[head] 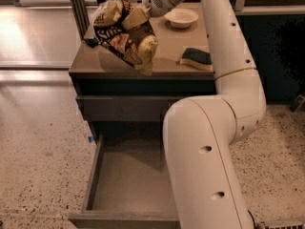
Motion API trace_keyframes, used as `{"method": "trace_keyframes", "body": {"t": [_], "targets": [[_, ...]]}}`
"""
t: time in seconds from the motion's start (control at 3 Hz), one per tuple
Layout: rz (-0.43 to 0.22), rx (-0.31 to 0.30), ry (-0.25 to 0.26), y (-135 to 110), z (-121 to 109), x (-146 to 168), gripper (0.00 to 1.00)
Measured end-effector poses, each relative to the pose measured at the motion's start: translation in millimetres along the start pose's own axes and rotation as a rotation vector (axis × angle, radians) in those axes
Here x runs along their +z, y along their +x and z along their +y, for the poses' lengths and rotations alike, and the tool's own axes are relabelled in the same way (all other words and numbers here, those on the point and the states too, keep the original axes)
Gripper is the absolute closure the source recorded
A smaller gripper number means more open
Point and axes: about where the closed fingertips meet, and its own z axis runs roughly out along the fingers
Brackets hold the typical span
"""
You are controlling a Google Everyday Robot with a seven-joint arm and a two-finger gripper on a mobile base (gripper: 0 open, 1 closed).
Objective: Pick brown chip bag from middle drawer and place on counter
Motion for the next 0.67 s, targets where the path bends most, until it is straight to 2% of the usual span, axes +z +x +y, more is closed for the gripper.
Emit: {"method": "trace_keyframes", "body": {"t": [0.33, 0.67], "targets": [[-0.010, 0.008, -0.019, -15, 15, -9, 1.00], [-0.035, -0.049, -0.007, -49, 39, -34, 1.00]]}}
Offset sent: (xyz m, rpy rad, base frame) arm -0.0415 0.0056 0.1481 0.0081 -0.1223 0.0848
